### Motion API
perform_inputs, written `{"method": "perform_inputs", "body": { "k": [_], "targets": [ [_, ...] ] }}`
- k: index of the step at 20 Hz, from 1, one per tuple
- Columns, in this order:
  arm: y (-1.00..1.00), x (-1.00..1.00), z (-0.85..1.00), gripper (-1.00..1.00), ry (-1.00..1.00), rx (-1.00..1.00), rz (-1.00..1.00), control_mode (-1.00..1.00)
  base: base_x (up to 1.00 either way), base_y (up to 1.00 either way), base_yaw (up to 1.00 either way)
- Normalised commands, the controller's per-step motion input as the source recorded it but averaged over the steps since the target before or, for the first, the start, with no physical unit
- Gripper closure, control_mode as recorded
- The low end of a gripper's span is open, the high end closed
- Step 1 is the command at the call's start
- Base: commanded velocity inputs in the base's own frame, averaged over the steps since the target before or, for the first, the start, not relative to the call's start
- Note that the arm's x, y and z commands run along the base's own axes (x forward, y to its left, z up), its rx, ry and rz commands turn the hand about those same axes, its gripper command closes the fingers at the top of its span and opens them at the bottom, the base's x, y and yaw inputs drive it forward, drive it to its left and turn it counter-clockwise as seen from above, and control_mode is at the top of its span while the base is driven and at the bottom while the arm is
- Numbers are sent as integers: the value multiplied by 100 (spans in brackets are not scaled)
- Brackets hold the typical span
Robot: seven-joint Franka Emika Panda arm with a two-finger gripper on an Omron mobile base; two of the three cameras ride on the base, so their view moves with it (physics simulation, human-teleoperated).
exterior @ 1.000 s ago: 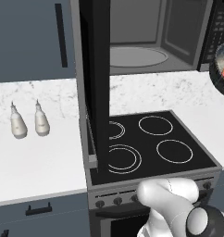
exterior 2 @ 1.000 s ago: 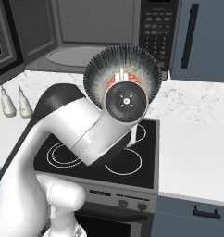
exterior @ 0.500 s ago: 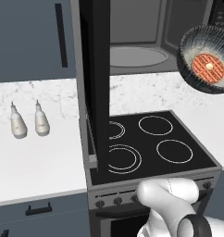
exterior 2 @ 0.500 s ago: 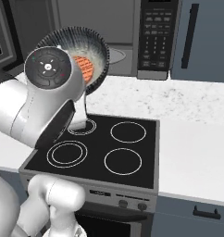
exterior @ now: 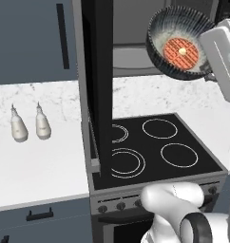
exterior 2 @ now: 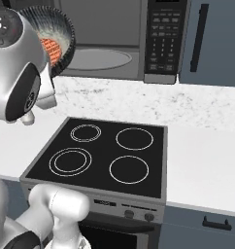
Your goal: Open the microwave, place the bowl with waffle inside the microwave, then close the microwave door and turn it on.
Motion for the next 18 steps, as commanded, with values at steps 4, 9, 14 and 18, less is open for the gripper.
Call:
{"method": "perform_inputs", "body": {
  "k": [4,9,14,18],
  "targets": [
    [12,88,13,100,19,0,0,-100,0,0,0],
    [0,99,-13,100,26,2,0,-100,0,0,0],
    [0,73,-31,100,2,0,1,-100,0,0,0],
    [0,50,-35,100,0,0,0,-100,0,0,0]
  ]
}}
